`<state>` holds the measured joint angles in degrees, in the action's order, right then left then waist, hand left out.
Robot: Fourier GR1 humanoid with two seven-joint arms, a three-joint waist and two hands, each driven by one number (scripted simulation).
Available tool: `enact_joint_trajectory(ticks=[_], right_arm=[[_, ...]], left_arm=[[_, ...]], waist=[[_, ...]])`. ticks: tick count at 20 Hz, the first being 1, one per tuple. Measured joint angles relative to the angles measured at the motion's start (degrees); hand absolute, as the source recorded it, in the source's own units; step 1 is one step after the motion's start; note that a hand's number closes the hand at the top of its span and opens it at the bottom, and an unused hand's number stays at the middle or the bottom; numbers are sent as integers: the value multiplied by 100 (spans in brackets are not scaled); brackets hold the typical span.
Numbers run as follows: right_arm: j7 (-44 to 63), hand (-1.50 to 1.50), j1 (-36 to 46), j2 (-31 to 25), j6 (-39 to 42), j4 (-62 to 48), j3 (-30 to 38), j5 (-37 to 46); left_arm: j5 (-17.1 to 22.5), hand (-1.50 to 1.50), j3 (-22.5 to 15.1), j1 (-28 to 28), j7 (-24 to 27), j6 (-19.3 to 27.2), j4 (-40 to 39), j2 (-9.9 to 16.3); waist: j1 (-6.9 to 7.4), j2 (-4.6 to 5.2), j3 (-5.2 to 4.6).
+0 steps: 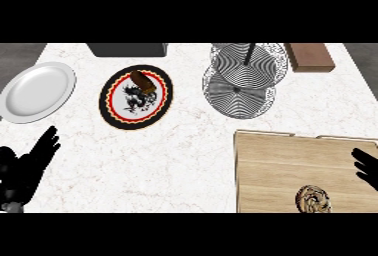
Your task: Pick the cupcake from the tray and place it in the tiered basket
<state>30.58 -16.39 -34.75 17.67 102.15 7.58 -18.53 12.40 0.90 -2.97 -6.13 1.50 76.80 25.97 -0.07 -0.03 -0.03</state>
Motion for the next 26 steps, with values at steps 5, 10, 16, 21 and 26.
enact_joint_trajectory(ticks=[5,10,16,21,26], right_arm=[[305,-150,-6,38,276,-130,219,123],[235,-150,-98,307,626,-273,448,196],[103,-150,-27,601,1056,-541,614,366],[-78,-150,-22,1048,1021,-550,572,788],[-412,-150,122,1274,1087,-834,658,1172]], left_arm=[[-56,0,136,-77,-105,-100,158,-77],[-307,0,183,-29,-32,-94,34,-292],[-373,0,429,65,-152,-305,26,-313],[-488,0,521,-3,-137,-402,75,-424],[-595,0,650,59,-140,-512,19,-500]], waist=[[2,-2,1],[-9,-1,2],[-6,0,4],[-3,-1,3],[-10,-13,-23]])
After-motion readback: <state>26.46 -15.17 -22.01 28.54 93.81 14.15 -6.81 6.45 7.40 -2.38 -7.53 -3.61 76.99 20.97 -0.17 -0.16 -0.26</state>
